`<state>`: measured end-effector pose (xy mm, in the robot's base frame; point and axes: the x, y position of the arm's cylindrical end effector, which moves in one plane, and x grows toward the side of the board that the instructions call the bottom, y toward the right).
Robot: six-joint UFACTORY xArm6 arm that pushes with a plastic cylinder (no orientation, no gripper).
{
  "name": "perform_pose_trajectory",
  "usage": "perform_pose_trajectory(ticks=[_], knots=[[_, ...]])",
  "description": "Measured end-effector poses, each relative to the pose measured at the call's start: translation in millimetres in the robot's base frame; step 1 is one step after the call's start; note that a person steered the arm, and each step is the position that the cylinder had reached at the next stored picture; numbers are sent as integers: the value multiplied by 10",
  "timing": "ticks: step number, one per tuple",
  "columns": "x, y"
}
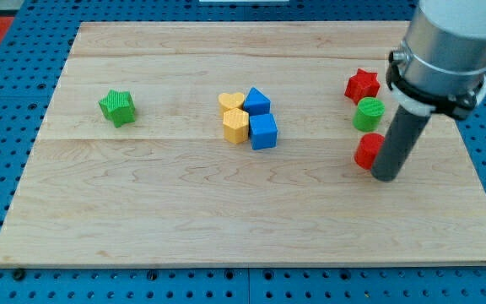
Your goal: Push green star towards top center
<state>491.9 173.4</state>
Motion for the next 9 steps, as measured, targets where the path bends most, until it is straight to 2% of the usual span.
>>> perform_pose_trajectory(ticks=[1, 2, 5, 7, 9], knots=[[-234, 0], [-141, -61], [-110, -2746], [-345, -2973], [-774, -3527]])
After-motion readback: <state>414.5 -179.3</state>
